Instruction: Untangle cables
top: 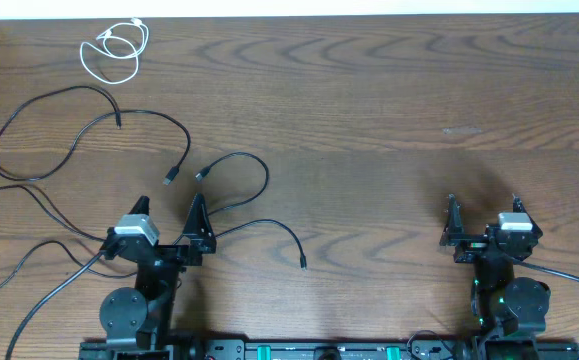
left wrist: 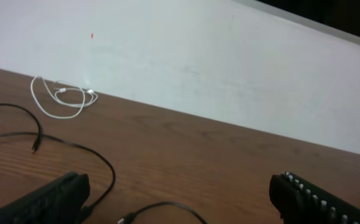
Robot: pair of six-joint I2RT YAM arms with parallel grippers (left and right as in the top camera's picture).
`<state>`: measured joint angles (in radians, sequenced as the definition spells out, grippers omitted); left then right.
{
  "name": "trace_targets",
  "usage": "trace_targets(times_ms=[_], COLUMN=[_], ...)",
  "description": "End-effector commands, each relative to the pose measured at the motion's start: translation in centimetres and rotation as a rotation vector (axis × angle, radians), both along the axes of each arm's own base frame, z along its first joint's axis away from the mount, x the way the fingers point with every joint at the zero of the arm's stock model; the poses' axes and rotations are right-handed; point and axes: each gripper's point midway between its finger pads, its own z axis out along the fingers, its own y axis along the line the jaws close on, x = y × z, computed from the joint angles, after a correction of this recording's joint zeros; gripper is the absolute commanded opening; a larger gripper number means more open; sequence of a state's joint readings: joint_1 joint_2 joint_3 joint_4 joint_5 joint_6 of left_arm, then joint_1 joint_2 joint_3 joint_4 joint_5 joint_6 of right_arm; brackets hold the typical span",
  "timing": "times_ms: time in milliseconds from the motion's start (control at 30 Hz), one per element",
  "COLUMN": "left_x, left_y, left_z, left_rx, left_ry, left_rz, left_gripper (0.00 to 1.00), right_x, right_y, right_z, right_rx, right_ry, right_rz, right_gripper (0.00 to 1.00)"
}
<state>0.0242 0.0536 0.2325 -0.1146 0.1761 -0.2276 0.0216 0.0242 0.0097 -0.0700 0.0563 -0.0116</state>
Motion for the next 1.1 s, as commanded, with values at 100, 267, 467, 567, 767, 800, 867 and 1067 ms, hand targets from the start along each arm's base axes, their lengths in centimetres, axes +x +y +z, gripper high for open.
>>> trace_targets(times_ms=[100, 267, 467, 567, 767, 800, 867, 1067], left_x=[0.4, 0.7, 1.0, 1.1, 1.4, 1.4, 1.4, 1.4], left_y=[0.1, 0.0, -0.1, 0.1, 0.3, 0.3, 0.4, 0.5], left_z=[-1.1, -2.1, -3.2, -3.8, -4.2, -4.2, -4.1, -6.6], left_rx=[0.019, 0.041, 0.104, 0.105, 0.148, 0.147, 0.152, 0.215], left_ry=[-0.053, -0.053, -0.035, -0.024, -0.067, -0.068, -0.069, 0.030], left_rz=[0.008, 0.013, 0.026, 0.038, 0.050, 0.051, 0.058, 0.055], left_gripper=[0.98, 0.98, 0.98, 0.98, 0.98, 0.98, 0.98, 0.98], right_x=[0.0, 0.0, 0.0, 0.0, 0.0, 0.0, 0.0, 0.0], right_y=[0.0, 0.0, 0.0, 0.0, 0.0, 0.0, 0.0, 0.0], right_z=[-0.1, -0.1, -0.1, -0.1, -0.1, -0.1, -0.1, -0.1], right_rx=[-0.012, -0.011, -0.012, -0.011, -0.012, -0.012, -0.012, -0.011], right_ry=[-0.001, -0.001, -0.001, -0.001, -0.001, -0.001, -0.001, -0.001], right_rz=[0.001, 0.001, 0.001, 0.001, 0.001, 0.001, 0.001, 0.001], right_gripper=[0.99, 0.99, 0.99, 0.99, 0.99, 0.99, 0.99, 0.99])
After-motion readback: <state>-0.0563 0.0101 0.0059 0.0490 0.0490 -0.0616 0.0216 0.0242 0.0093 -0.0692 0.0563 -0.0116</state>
